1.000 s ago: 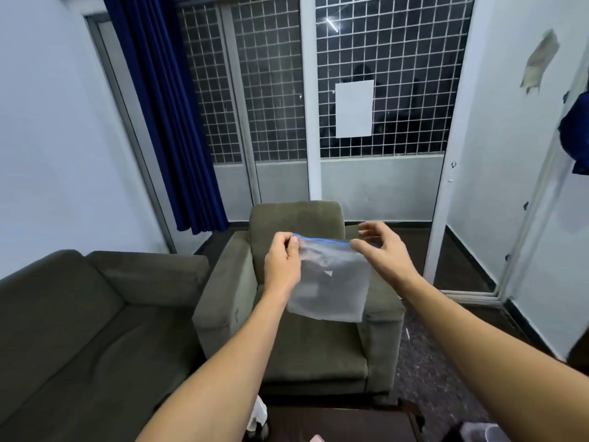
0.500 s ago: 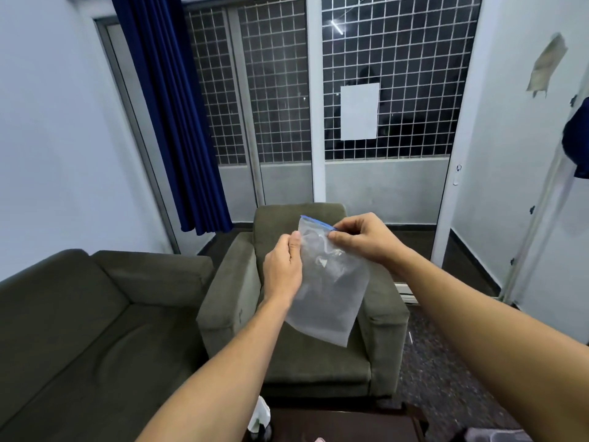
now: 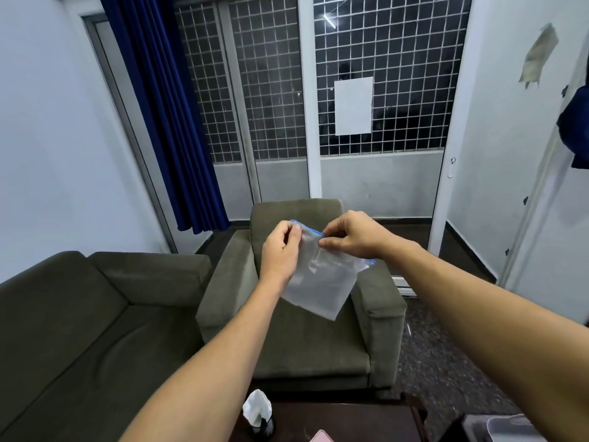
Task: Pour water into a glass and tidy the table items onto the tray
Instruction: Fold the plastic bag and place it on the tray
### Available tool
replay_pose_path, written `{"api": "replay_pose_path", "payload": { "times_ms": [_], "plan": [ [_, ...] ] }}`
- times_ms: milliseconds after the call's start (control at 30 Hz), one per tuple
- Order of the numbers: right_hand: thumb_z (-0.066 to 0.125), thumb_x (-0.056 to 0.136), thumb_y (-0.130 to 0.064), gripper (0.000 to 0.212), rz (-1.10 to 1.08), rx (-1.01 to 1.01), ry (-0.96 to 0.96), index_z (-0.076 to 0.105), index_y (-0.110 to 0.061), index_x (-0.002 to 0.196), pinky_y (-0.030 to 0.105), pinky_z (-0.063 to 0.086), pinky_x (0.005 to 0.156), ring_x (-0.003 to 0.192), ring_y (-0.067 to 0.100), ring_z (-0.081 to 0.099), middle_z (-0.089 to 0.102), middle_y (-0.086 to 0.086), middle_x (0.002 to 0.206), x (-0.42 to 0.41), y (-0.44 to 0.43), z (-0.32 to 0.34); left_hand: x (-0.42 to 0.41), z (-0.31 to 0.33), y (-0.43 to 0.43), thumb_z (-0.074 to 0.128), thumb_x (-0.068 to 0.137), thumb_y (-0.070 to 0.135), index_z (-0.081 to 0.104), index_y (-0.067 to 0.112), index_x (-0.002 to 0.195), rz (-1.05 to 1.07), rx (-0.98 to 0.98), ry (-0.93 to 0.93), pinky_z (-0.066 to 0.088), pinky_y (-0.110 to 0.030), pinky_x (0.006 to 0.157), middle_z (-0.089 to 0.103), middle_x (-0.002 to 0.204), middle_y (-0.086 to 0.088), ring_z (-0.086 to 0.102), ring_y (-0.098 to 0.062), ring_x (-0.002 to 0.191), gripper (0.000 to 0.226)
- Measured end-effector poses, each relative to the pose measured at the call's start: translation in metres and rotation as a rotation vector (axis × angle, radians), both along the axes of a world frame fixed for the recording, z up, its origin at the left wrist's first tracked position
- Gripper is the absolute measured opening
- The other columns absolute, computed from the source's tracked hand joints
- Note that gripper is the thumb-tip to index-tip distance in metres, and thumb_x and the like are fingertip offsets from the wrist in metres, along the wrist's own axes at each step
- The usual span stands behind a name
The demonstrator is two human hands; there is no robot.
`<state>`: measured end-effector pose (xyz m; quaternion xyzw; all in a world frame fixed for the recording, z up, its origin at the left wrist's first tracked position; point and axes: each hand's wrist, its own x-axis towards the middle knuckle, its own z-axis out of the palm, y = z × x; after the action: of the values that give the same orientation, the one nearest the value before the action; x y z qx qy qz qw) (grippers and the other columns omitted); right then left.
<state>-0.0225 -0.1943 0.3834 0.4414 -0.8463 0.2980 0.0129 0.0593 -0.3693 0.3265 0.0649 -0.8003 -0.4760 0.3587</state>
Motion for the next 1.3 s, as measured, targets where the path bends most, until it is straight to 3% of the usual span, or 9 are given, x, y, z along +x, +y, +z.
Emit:
{"api": "replay_pose_path", "payload": {
  "times_ms": [300, 433, 567, 700, 800, 967, 1100, 1200, 1300],
  "plan": [
    [0.074, 0.091, -0.03, 0.011, -0.058, 0.006, -0.068, 0.08, -0.029, 0.082, 0.016, 0.046, 0.07, 0.065, -0.01, 0.064, 0.072, -0.023, 0.067, -0.024, 0.046, -0.007, 0.016, -0.013, -0.019, 0.043, 0.105, 0.032, 0.061, 0.022, 0.085, 0.187, 0.077, 0.056, 0.05, -0.036, 0.067, 0.066, 0.077, 0.0, 0.063, -0.019, 0.074, 0.029],
    [0.074, 0.09, -0.034, 0.016, -0.063, -0.358, -0.503, 0.078, -0.019, 0.093, 0.032, 0.049, 0.08, 0.082, 0.008, 0.069, 0.079, 0.002, 0.093, -0.019, 0.062, -0.032, 0.02, -0.014, -0.022, 0.039, 0.106, 0.034, 0.058, 0.022, 0.087, 0.184, 0.204, 0.082, 0.054, -0.041, 0.062, 0.062, 0.07, 0.005, 0.061, -0.011, 0.062, 0.031],
    [0.081, 0.075, -0.052, 0.055, 0.031, -0.316, -0.835, 0.072, -0.019, 0.118, 0.029, 0.055, 0.085, 0.103, 0.012, 0.071, 0.076, -0.001, 0.114, 0.004, 0.048, -0.061, 0.016, -0.007, -0.004, 0.04, 0.107, 0.033, 0.059, 0.018, 0.088, 0.082, 0.249, 0.084, 0.053, -0.031, 0.054, 0.064, 0.062, 0.009, 0.062, -0.011, 0.053, 0.031],
    [0.08, 0.086, -0.016, 0.012, -0.025, -0.406, -0.697, 0.077, -0.012, 0.076, 0.017, 0.051, 0.066, 0.071, 0.005, 0.066, 0.072, -0.005, 0.074, 0.009, 0.037, -0.07, 0.018, -0.008, -0.001, 0.046, 0.102, 0.048, 0.065, 0.012, 0.096, 0.006, 0.344, -0.051, 0.051, -0.021, 0.066, 0.069, 0.077, 0.007, 0.065, -0.008, 0.074, 0.041],
    [0.076, 0.09, -0.013, 0.013, -0.098, -0.509, -0.654, 0.075, -0.012, 0.077, 0.014, 0.047, 0.056, 0.058, -0.002, 0.06, 0.067, -0.011, 0.063, 0.004, 0.039, -0.07, 0.027, -0.02, -0.012, 0.061, 0.092, 0.056, 0.065, 0.002, 0.095, -0.119, 0.283, -0.264, 0.048, -0.025, 0.073, 0.065, 0.083, 0.002, 0.06, -0.009, 0.077, 0.055],
    [0.083, 0.081, -0.029, 0.021, -0.087, -0.479, -0.771, 0.079, -0.012, 0.092, 0.026, 0.055, 0.065, 0.072, 0.011, 0.069, 0.075, 0.001, 0.081, 0.001, 0.048, -0.077, 0.036, -0.033, -0.009, 0.058, 0.1, 0.025, 0.066, 0.002, 0.094, -0.21, 0.226, -0.313, 0.044, -0.024, 0.053, 0.066, 0.077, -0.001, 0.051, -0.014, 0.065, 0.025],
    [0.074, 0.083, -0.009, 0.028, -0.058, -0.344, -0.752, 0.08, -0.027, 0.104, 0.025, 0.054, 0.062, 0.068, 0.009, 0.066, 0.075, -0.003, 0.08, -0.001, 0.055, -0.087, 0.037, -0.029, -0.009, 0.057, 0.102, 0.022, 0.066, 0.004, 0.099, -0.221, 0.199, -0.264, 0.042, -0.021, 0.046, 0.068, 0.078, -0.005, 0.048, -0.009, 0.057, 0.021],
    [0.063, 0.094, 0.001, 0.04, -0.065, -0.421, -0.653, 0.082, -0.035, 0.099, 0.013, 0.043, 0.049, 0.051, 0.0, 0.052, 0.068, -0.012, 0.064, -0.001, 0.057, -0.089, 0.039, -0.025, -0.013, 0.058, 0.101, 0.019, 0.062, 0.004, 0.106, -0.265, 0.204, -0.331, 0.047, -0.025, 0.04, 0.064, 0.078, -0.004, 0.058, -0.015, 0.056, 0.016],
    [0.061, 0.095, 0.004, 0.04, -0.044, -0.524, -0.62, 0.084, -0.028, 0.087, 0.01, 0.045, 0.05, 0.053, -0.003, 0.059, 0.071, -0.011, 0.065, -0.001, 0.06, -0.087, 0.042, -0.023, -0.016, 0.056, 0.1, 0.007, 0.063, 0.005, 0.11, -0.354, 0.209, -0.392, 0.049, -0.025, 0.041, 0.066, 0.079, -0.006, 0.063, -0.017, 0.049, 0.012]
  ]
}}
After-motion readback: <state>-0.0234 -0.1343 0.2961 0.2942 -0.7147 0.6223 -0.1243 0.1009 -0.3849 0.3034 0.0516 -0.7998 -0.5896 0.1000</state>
